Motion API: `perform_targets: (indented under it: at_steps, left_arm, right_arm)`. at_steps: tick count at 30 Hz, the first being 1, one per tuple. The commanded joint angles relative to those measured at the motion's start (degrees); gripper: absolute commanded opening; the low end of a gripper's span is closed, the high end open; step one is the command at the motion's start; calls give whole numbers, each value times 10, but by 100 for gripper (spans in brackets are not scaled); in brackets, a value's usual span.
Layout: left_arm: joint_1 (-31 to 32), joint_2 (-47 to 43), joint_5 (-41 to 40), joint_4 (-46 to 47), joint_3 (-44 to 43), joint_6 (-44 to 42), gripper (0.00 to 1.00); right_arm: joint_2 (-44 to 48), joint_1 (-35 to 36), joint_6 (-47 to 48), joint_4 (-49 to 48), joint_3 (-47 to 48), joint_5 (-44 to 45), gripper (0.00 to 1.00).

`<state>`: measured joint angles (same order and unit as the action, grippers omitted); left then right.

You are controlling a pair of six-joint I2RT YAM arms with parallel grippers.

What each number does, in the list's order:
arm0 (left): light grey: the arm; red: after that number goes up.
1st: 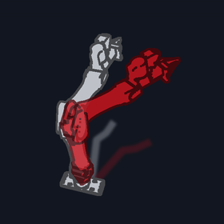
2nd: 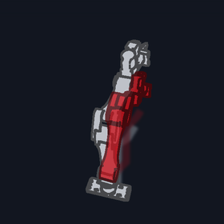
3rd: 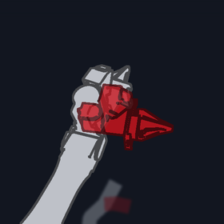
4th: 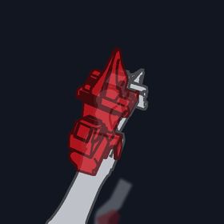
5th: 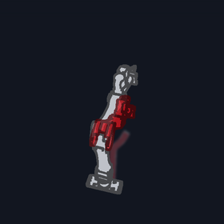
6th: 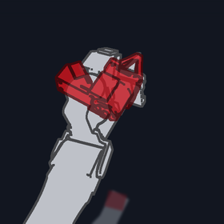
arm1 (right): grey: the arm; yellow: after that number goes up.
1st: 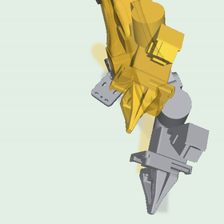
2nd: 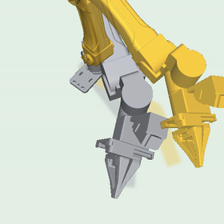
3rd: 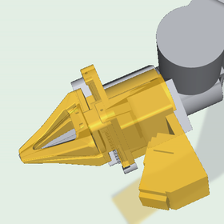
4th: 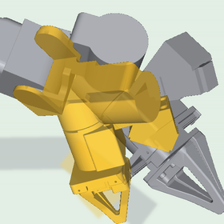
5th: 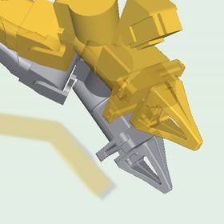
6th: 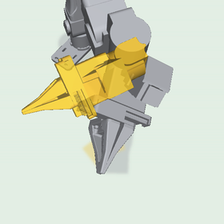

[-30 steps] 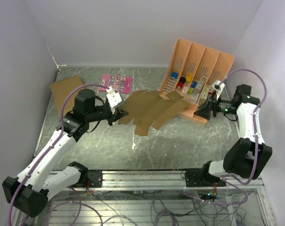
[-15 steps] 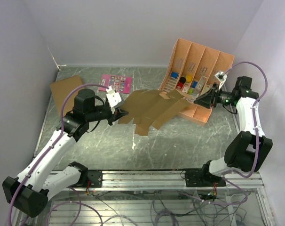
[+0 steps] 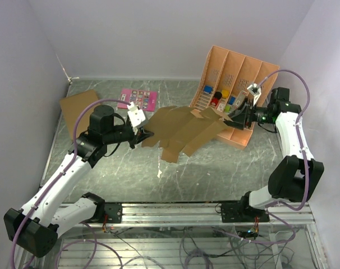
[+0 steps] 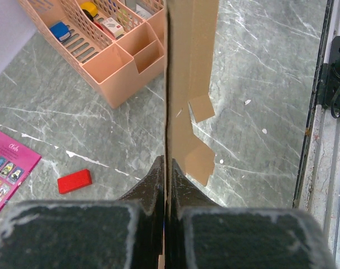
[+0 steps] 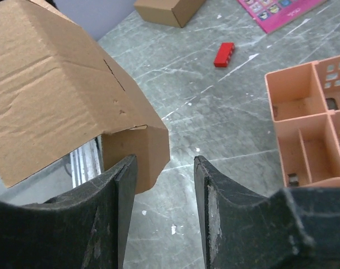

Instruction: Fold the paper box

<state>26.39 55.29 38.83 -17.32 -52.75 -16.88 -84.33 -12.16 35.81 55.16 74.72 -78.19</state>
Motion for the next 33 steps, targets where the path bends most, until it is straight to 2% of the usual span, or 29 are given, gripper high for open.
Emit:
perform_targets:
  at_steps: [1, 8, 11, 13, 15, 18, 26, 33]
  left_arm:
    - [-6, 2, 21, 31, -6, 7, 7]
    - [-6, -3, 17, 30, -5, 9, 7]
    - [-6, 0, 13, 25, -5, 5, 7]
    - [-6, 1, 10, 18, -8, 1, 7]
    - [-6, 0, 10, 15, -8, -2, 7]
    - [-6, -2, 10, 16, -7, -2, 7]
    - [-6, -2, 8, 14, -10, -4, 7]
    - [-6, -3, 9, 20, -7, -1, 7]
  right_arm:
    - [-25, 13, 87, 98, 17, -22, 45]
    - [-38, 23, 128, 142, 19, -27, 49]
    - [-28, 23, 114, 137, 21, -6, 49]
    - [-15, 19, 54, 84, 19, 34, 49]
    - [26, 7, -47, -22, -3, 69, 51]
    - [69, 6, -126, -106, -30, 84, 55]
    - [47, 9, -43, 3, 6, 51, 55]
    - [71, 9, -56, -7, -14, 52, 56]
